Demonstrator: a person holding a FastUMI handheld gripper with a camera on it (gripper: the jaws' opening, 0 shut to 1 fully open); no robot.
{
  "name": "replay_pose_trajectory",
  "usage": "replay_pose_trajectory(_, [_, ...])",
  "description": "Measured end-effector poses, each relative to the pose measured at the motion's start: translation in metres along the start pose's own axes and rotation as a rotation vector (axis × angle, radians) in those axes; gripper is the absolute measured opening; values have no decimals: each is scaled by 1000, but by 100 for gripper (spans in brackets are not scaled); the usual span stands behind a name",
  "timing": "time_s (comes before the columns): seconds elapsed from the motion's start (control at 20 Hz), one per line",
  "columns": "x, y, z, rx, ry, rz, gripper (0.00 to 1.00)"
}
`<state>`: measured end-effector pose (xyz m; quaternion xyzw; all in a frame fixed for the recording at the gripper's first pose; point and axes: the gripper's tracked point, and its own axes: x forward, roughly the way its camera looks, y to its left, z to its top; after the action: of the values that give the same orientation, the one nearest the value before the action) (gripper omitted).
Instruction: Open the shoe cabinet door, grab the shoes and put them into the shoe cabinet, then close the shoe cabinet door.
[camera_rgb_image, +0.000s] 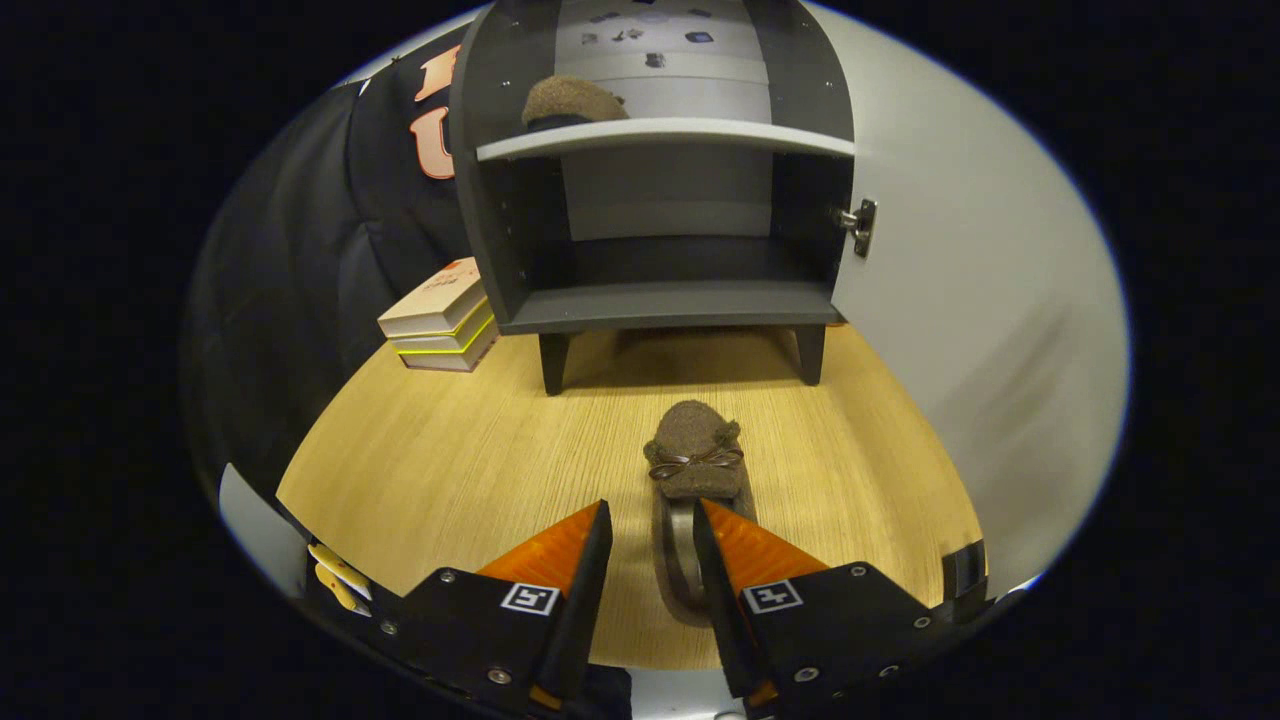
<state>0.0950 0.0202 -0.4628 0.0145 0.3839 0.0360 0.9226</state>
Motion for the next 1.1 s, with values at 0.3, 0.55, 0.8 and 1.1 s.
replay_pose_trajectory(0.3, [61, -5, -28, 59, 85, 11, 40])
replay_pose_trajectory(0.55, [88, -7, -25, 77, 103, 0, 26])
replay_pose_trajectory(0.8, [92, -2, -23, 14, 109, -21, 5])
replay_pose_trajectory(1.1, [63, -16, 2, 45, 78, -47, 3])
